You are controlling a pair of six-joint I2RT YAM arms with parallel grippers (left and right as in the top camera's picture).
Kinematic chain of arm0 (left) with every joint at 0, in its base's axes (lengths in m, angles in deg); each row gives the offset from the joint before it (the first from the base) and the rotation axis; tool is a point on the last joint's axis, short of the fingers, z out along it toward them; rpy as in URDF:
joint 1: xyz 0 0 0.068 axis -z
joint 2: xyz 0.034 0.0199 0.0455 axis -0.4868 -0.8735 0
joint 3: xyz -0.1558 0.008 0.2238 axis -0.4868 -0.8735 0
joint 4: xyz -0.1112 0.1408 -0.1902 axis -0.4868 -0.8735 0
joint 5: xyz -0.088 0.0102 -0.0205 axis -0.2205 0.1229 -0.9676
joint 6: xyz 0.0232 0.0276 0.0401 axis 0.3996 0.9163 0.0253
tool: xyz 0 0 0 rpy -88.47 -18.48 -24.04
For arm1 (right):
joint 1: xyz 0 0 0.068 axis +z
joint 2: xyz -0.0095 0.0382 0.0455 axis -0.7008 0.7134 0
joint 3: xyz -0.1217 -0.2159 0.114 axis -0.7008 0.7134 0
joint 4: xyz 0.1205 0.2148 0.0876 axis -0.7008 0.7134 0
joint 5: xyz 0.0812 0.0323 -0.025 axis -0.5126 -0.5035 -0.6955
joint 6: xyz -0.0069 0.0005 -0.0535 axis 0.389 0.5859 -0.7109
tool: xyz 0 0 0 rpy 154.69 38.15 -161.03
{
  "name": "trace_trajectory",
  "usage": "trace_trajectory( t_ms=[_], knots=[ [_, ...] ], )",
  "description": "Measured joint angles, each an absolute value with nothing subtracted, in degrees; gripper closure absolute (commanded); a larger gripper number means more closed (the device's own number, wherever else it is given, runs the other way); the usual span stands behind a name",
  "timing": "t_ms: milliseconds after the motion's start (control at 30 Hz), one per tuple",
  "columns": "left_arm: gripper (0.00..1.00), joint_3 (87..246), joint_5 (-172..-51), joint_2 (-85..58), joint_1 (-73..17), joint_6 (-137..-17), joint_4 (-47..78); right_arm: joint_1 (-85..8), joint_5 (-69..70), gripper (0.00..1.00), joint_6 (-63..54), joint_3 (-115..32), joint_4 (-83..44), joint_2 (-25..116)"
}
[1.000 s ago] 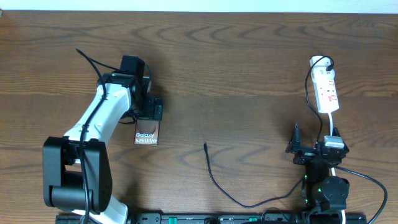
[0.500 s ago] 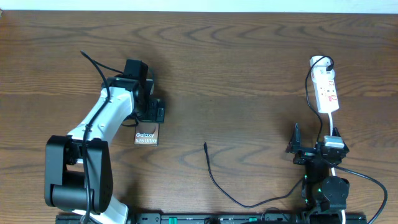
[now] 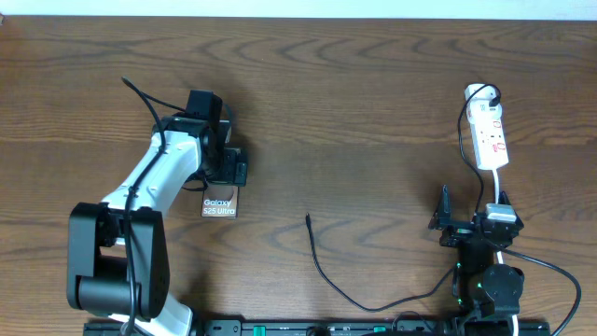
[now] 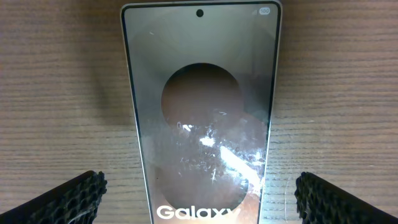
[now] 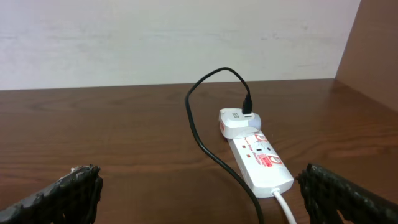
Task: Plug charger to phone and switch on socket
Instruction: 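Lower the open left gripper down around the phone's sides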
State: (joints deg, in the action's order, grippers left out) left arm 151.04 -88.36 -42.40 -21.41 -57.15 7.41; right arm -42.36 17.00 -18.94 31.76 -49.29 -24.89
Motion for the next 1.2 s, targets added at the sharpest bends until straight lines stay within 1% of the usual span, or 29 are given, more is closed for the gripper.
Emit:
trace_trajectory(
  t_ms=[267,1200],
  knots=[
    [0.01,151.04,-88.36,-46.09,-21.41,-57.17,7.59,-42.36,17.0,0.01,-18.94,31.76,-49.29,-24.89],
    [0.01,151.04,-88.38,-46.2,-21.41,-57.17,6.82,-42.36,17.0,0.01,-18.94,31.74,-49.29,-24.89]
  ],
)
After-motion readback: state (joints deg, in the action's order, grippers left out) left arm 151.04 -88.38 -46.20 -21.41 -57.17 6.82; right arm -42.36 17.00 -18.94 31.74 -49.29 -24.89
